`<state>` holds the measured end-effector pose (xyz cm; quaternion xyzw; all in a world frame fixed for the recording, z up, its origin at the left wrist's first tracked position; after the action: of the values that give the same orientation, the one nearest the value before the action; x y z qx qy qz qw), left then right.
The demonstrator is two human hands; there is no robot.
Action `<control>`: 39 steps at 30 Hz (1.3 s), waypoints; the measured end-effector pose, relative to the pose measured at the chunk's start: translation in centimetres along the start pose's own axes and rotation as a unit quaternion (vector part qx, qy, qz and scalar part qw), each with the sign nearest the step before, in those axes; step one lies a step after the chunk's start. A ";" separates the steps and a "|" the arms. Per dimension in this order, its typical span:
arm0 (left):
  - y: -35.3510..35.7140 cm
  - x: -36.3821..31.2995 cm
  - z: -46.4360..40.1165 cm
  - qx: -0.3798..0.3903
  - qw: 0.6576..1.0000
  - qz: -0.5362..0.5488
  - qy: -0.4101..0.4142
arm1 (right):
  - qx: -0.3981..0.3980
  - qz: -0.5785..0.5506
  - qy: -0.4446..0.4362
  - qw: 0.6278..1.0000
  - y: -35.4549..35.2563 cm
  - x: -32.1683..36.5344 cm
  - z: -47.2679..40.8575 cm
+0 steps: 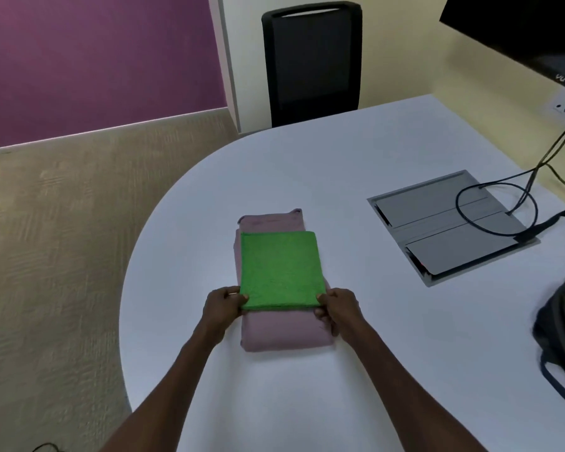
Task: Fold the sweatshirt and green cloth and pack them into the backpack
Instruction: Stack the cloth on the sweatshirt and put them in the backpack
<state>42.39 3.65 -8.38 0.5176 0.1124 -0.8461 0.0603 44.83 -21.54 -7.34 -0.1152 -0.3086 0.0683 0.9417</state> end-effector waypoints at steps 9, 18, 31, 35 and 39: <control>-0.5 1.3 -0.4 0.049 0.998 -0.014 -0.032 | -0.076 0.091 -0.026 0.993 -0.2 -1.1 -2.3; 0.4 1.0 -1.9 -0.010 0.994 -0.087 -0.064 | -0.008 0.157 -0.039 0.987 -1.1 -0.1 -3.7; 5.1 1.5 -2.0 0.010 0.998 -0.049 -0.039 | -0.029 0.133 -0.053 0.989 -3.5 -1.7 -5.8; 9.8 -0.2 -2.3 0.042 0.997 -0.056 -0.024 | -0.091 0.104 -0.046 0.989 -7.2 -1.4 -6.9; 14.1 -1.6 -2.1 0.079 0.994 -0.073 -0.007 | -0.141 0.093 -0.053 0.984 -11.2 -0.9 -9.2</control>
<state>48.00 -9.44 -9.67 0.5051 0.0825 -0.8581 -0.0421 50.20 -34.09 -12.15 -0.2713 -0.3529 0.1178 0.8877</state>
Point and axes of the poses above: each hand's wrist, its own z-axis away from the middle knuckle, its own y-axis out of the palm, x = y × z, the point moved 1 cm from there along -z, towards the middle knuckle, and after that the axes turned 11 degrees about y, right-handed, at the moved point
